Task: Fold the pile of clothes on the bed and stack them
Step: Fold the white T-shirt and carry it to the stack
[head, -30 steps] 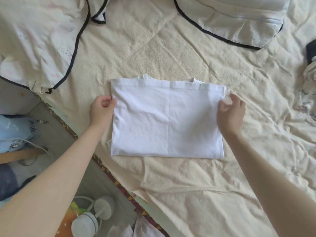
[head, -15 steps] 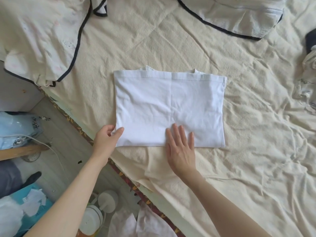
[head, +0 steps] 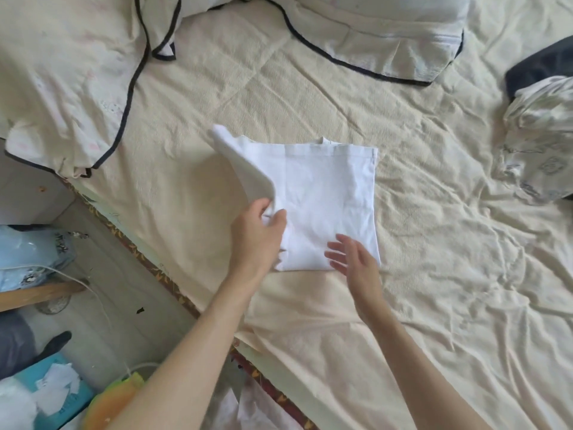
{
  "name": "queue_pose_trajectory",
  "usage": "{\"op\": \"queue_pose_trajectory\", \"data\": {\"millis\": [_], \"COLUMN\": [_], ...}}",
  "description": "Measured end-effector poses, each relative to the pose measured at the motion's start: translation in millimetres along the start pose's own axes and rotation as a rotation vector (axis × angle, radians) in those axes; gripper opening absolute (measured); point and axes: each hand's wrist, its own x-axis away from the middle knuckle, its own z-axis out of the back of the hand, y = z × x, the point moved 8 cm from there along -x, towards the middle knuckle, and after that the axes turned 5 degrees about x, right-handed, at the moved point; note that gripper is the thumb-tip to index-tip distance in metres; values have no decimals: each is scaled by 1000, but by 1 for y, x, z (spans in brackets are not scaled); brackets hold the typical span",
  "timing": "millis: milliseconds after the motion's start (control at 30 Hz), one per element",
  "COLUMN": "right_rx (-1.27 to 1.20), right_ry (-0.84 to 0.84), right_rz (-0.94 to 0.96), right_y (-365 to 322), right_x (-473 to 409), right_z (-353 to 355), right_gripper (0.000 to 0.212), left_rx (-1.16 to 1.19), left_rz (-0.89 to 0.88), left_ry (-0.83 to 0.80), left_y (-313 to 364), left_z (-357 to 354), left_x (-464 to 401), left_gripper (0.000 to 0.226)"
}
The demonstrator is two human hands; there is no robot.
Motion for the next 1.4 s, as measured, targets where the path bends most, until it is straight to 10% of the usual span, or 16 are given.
{"op": "queue_pose_trajectory", "data": {"millis": [267,500,933,1200,1400], "right_rx": [-144,53,118,-836,-865], "right_ry": [-32,82,302,83,305], "right_rz": [-112,-129,-217,-515,-539], "right_y": [10,9,32,47,53], "right_x": [-22,-38,-16,11,9], "right_z": [68,68,82,0,-7], "right_gripper": [41,7,18,28,18], "left_rx": [-176,-565,-697,-1129,-1207], "left_rz": [-41,-428,-586,-709,-724], "left_ry": [-623,-243,-328,-597,-594], "left_y": [-9,-41,-50,-52,-55], "left_z": [-164,-92,-85,-132,-134], "left_x": [43,47,39,-6,-11], "left_gripper": [35,31,30,59,57]}}
